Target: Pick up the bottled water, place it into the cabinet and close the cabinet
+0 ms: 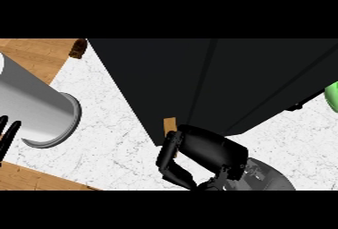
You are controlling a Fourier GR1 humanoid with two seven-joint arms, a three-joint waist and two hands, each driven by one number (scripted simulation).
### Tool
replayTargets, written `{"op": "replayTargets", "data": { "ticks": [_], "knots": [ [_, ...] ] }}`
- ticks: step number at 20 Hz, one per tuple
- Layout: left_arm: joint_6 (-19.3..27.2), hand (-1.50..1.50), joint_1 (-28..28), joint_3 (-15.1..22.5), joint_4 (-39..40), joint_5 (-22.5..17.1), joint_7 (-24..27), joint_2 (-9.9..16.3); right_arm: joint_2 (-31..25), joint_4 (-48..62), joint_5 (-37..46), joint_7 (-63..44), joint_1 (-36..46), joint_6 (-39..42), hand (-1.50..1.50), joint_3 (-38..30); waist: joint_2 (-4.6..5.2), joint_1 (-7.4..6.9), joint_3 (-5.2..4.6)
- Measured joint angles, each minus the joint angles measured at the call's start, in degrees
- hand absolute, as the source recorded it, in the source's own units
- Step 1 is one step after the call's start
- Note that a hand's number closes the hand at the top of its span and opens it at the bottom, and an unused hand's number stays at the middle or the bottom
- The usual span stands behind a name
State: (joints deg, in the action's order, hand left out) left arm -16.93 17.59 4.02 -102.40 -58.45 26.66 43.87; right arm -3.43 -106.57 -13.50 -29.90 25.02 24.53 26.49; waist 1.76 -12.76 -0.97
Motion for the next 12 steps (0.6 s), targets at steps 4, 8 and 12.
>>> {"op": "replayTargets", "data": {
  "ticks": [4,8,12],
  "knots": [
    [-0.4,-1.5,0.38,-0.07,0.41,-0.08,0.15,-0.27,2.31,9.64,2.05,-1.37,9.42,-6.62,1.5,-3.3,0.01,0.59,0.29],
    [-1.08,-1.5,0.67,-0.75,1.09,-0.38,0.32,-0.13,3.07,19.09,4.15,-0.67,18.26,-14.06,1.5,-7.11,0.11,1.09,0.47],
    [-1.78,-1.5,1.01,-1.16,1.53,-0.59,0.61,-0.32,3.45,27.25,4.75,0.48,24.17,-20.95,1.5,-9.12,0.04,1.55,0.73]
  ]
}}
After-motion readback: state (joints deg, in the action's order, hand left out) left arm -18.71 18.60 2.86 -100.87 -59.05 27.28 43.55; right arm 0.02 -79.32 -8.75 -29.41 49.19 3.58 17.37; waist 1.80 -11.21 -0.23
